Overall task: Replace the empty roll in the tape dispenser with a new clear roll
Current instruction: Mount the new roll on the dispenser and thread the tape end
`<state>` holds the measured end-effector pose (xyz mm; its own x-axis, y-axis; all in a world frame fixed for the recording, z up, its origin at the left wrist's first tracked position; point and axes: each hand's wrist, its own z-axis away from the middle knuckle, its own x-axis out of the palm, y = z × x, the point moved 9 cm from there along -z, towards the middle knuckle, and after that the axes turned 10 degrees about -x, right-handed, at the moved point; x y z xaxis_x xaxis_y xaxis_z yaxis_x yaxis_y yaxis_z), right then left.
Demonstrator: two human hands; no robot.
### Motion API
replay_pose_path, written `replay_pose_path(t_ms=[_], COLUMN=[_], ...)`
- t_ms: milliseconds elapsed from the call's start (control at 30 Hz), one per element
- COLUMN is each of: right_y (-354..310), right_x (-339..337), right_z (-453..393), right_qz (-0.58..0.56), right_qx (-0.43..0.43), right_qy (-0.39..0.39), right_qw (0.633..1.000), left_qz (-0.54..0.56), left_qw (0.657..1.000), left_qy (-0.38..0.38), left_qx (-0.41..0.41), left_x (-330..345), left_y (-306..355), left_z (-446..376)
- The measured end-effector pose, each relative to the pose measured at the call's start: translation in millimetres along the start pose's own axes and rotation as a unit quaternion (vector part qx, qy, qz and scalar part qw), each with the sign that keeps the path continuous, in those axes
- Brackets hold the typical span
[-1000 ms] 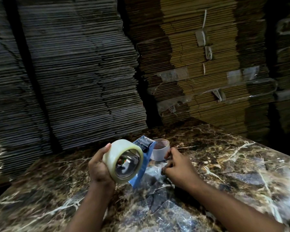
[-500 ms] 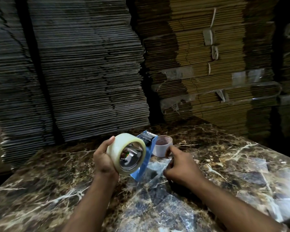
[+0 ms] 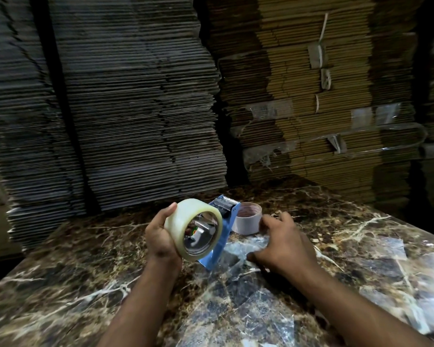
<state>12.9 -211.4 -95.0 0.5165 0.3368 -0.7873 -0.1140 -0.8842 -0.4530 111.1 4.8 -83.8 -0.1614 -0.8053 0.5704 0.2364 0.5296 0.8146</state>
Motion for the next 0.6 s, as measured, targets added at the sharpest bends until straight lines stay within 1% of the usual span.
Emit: replay_pose_path(t_ms=[67, 133, 300, 467, 600], right_y=[3, 0, -18, -22, -31], right_x=[2, 4, 8, 11, 13], right_z=[0, 1, 3, 7, 10], right_qz=[-0.010, -0.011, 0.067, 0.092, 0.124], right_qx=[0.006, -0.005, -0.082, -0.096, -0.114], right_qy=[-0.012, -0.019, -0.024, -0.010, -0.019], right_qw=[1.000, 1.000, 0.994, 0.991, 0.986], left_qz=[-0.001, 0.000, 0.017, 0.019, 0.003], left_qw=[1.000, 1.000, 1.000, 0.999, 0.997], left_qy=[0.004, 0.006, 0.024, 0.048, 0.077], left_qx=[0.000, -0.002, -0.002, -0.003, 0.014], left_x=[0, -1, -4, -8, -12], left_y=[0, -1, -1, -1, 2], left_z=[0, 0, -1, 0, 1])
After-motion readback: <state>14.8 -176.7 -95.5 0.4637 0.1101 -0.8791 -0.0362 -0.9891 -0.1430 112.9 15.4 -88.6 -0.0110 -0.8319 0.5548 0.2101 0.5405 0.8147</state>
